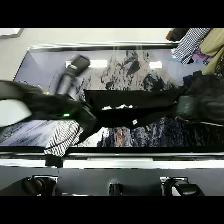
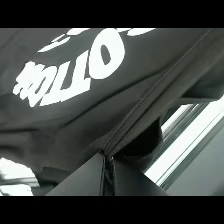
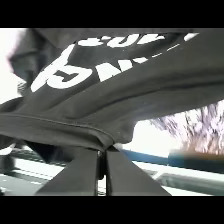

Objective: Fold the clothes and pants, and hang the long-sleeved shirts on hangers.

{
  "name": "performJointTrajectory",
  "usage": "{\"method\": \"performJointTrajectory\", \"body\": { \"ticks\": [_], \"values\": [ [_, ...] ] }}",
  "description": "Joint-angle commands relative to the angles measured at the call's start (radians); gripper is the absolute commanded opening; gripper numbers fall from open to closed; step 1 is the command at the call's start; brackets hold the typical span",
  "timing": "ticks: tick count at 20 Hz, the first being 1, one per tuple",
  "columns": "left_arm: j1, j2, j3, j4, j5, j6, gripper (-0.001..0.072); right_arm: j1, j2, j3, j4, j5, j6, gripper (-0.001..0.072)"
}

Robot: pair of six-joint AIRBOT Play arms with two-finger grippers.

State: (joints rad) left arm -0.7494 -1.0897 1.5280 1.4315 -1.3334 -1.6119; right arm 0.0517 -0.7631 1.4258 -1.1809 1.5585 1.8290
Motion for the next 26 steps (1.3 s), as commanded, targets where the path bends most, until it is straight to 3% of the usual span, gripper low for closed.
{"method": "performJointTrajectory", "body": {
  "ticks": [1,5,9,12,14,17,19,21,24,26],
  "values": [
    [0.008,0.163,0.000,-0.070,0.064,-0.029,0.0028,0.000,-0.003,0.281,0.014,0.169,0.062,0.0033],
    [0.008,0.240,0.000,-0.216,0.058,-0.039,0.0028,0.000,-0.004,0.447,0.073,0.287,0.179,0.0033],
    [0.008,0.248,0.000,-0.278,0.059,-0.049,0.0028,0.000,-0.029,0.484,0.038,0.286,0.225,0.0033],
    [0.014,0.204,-0.003,-0.240,0.057,-0.050,0.0028,0.000,-0.124,0.483,-0.061,0.287,0.171,0.0034],
    [0.047,0.126,-0.009,-0.238,0.017,-0.055,0.0028,0.000,-0.212,0.477,-0.107,0.287,0.071,0.0034],
    [0.099,-0.016,-0.035,-0.241,-0.025,-0.043,0.0028,0.000,-0.253,0.342,-0.126,0.265,-0.005,0.0034],
    [0.130,-0.090,-0.052,-0.262,-0.026,0.043,0.0028,0.000,-0.181,0.124,-0.195,0.177,-0.019,0.0034],
    [0.160,-0.153,-0.056,-0.280,-0.029,0.116,0.0028,0.000,-0.079,-0.169,-0.202,0.006,0.048,0.0033],
    [0.204,-0.227,-0.056,-0.285,-0.028,0.178,0.0028,0.019,-0.023,-0.484,0.027,-0.227,0.123,0.0033],
    [0.227,-0.254,-0.056,-0.288,-0.029,0.225,0.0029,0.127,-0.041,-0.544,0.048,-0.390,0.159,0.0033]
  ]
}}
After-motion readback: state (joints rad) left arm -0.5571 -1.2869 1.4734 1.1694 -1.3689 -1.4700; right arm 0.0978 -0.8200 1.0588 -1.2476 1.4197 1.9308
